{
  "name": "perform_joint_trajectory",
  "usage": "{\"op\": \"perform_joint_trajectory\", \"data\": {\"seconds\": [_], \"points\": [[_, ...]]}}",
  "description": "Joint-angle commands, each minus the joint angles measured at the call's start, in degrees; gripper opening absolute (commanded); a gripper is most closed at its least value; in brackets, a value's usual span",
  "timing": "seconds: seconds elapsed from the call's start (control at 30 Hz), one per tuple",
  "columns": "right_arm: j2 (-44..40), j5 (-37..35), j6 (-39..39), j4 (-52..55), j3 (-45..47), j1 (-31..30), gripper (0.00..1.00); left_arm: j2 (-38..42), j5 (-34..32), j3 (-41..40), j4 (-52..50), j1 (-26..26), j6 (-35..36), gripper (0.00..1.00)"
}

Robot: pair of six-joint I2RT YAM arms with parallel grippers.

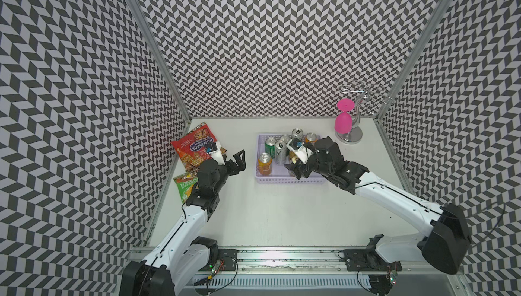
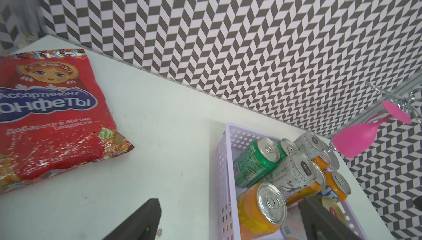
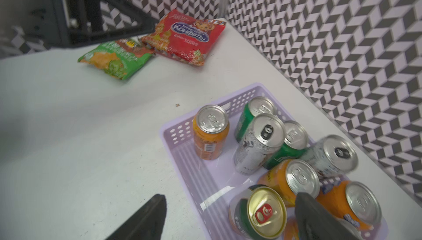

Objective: Take out the drinks from the basket
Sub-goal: Pick up the drink from the basket.

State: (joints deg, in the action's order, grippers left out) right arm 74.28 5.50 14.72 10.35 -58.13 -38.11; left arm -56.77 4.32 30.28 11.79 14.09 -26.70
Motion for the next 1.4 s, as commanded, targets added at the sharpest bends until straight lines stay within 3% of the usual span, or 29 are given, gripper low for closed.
{"op": "perform_joint_trajectory", "data": {"seconds": [0.0, 0.17, 0.37, 0.67, 1.1, 1.17, 1.37], "points": [[-6.53, -2.49, -9.93, -5.98, 4.72, 4.80, 1.00, -4.92, 0.75, 4.13, -1.59, 4.11, 3.90, 0.99], [-14.60, 0.32, -16.40, -10.41, 12.36, 13.50, 1.00, -14.20, -4.19, 11.57, -6.44, 10.89, 10.94, 0.99], [-19.64, 0.77, -17.04, -13.60, 17.69, 20.47, 0.99, -24.55, -7.89, 20.85, -14.86, 14.99, 16.53, 0.99], [-20.14, 0.77, -17.04, -15.02, 18.95, 22.46, 0.99, -32.79, -14.71, 27.88, -21.52, 18.78, 19.44, 0.99], [-19.89, 0.77, -17.04, -16.04, 19.74, 23.39, 0.99, -36.03, -12.58, 30.12, -25.48, 19.22, 20.54, 0.99], [-19.70, 4.16, -17.77, -16.07, 19.78, 23.37, 1.00, -37.37, -12.67, 31.12, -26.31, 19.22, 20.82, 0.98], [-19.31, 4.31, -17.75, -16.15, 19.89, 23.69, 1.00, -39.98, -11.61, 33.34, -27.26, 19.17, 21.18, 0.93]]}}
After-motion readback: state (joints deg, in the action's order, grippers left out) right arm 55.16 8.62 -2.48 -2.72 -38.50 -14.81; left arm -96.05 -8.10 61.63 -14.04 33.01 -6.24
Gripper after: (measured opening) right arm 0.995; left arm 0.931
